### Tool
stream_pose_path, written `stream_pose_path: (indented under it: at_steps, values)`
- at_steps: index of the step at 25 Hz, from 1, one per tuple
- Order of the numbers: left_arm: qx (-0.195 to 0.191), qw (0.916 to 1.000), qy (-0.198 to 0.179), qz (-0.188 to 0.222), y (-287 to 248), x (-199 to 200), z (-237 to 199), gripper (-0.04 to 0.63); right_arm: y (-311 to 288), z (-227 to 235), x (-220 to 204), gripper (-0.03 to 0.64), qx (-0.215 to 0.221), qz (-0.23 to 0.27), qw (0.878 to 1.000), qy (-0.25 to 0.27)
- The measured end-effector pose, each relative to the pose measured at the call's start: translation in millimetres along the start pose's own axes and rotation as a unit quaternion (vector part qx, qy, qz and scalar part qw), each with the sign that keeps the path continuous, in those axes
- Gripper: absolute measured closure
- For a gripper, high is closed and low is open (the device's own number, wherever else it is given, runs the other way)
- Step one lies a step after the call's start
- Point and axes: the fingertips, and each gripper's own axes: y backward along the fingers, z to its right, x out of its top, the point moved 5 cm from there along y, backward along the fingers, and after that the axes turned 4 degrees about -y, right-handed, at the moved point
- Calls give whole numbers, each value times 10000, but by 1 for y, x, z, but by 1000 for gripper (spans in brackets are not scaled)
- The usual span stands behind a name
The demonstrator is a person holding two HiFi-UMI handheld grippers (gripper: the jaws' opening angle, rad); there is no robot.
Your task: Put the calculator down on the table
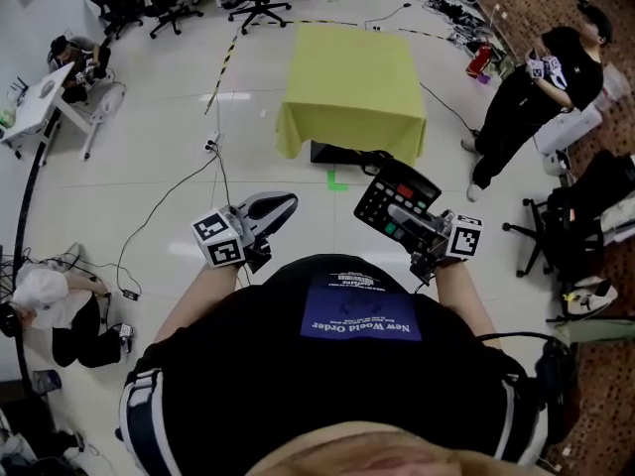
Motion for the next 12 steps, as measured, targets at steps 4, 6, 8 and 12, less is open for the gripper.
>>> stream_pose_path:
  at_steps: [4, 6, 8, 12]
  values:
    - [69, 9999, 77, 21, 8, 9, -41, 589, -30, 22, 14, 555, -22, -14, 10000, -84]
    - [111, 9998, 180, 62, 7, 8, -53, 589, -39, 33, 20, 555, -99, -114, 9998, -142]
    - [166, 9995, 249, 50, 5, 5, -64, 589, -46, 45, 28, 555, -110, -179, 9995, -237]
    - [345, 9988, 335, -2, -8, 1, -89, 589, -57, 73, 49, 555, 24, -262, 9990, -353]
